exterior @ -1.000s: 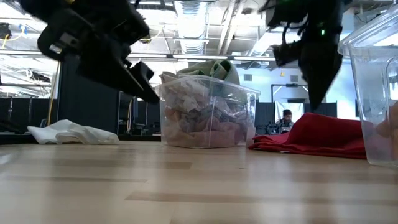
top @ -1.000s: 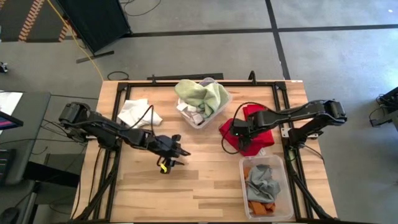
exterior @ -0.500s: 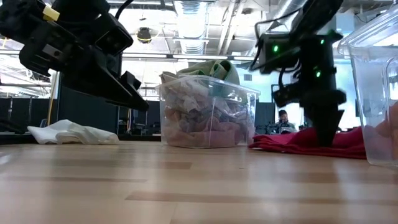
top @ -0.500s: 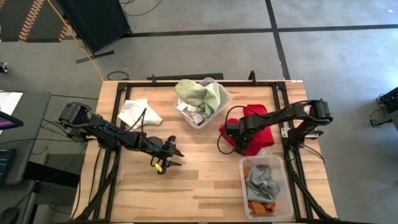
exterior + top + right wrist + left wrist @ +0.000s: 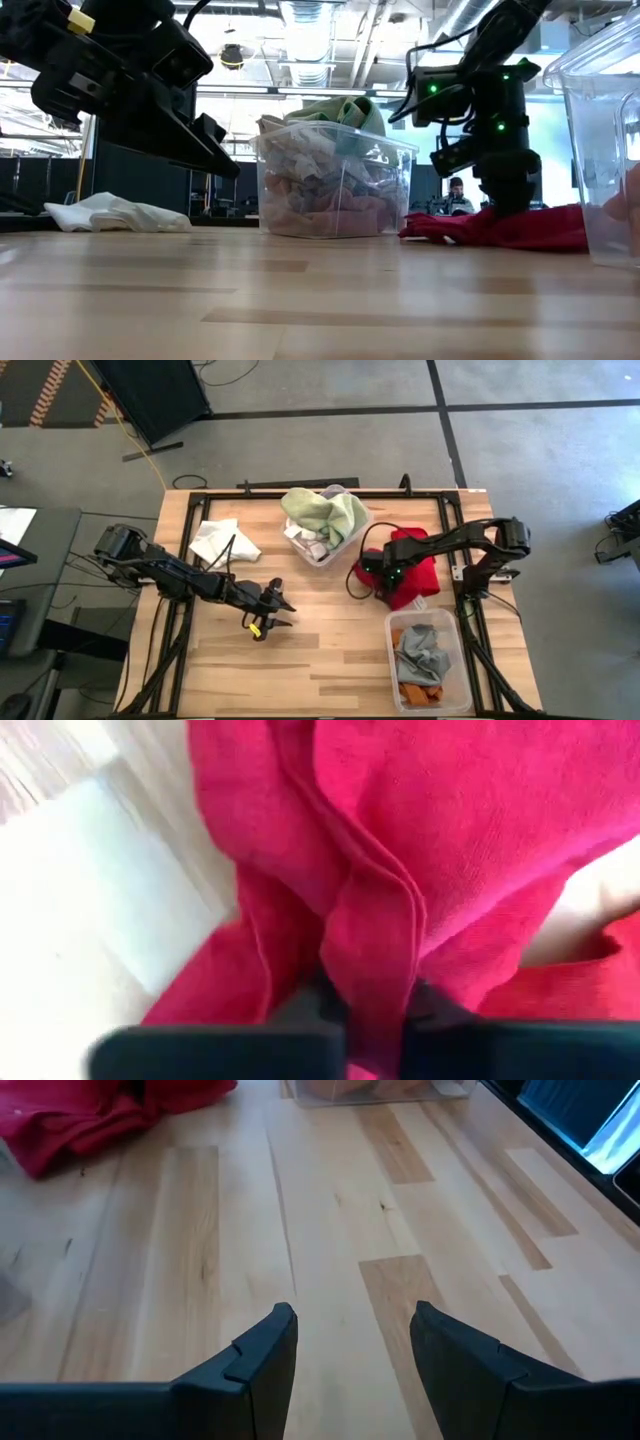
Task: Sort towels by color in basket
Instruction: Put the left red towel into the bottom transparent bin
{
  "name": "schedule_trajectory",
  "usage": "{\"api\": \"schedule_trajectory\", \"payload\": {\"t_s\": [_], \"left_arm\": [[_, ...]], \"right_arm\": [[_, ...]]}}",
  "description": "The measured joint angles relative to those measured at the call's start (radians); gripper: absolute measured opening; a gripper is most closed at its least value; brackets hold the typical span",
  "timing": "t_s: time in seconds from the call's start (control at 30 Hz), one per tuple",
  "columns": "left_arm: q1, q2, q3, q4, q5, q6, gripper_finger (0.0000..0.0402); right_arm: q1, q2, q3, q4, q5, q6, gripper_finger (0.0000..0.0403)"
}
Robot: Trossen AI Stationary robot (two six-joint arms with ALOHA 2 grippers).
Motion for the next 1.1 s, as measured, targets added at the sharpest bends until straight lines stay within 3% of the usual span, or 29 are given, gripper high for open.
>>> {"api": "schedule_trajectory", "payload": {"t_s": [0.07,0.6,0.87,1.1], "left_arm": [[0.000,0.000,0.000,-0.001,-0.001,0.005,0.0185],[0.000,0.000,0.000,-0.008,-0.002,0.004,0.0185],[0.000,0.000,0.001,-0.016,-0.002,0.004,0.0185],[0.000,0.000,0.001,-0.028,-0.002,0.005,0.0185]], "right_arm": [[-0.003,-0.028,-0.001,0.010,0.007,-0.003,0.0024],[0.078,-0.331,0.135,-0.054,0.170,0.052,0.0024],[0.239,-0.421,0.252,-0.047,0.214,0.087,0.0024],[0.481,-0.442,0.332,-0.086,0.221,0.194,0.0024]]}}
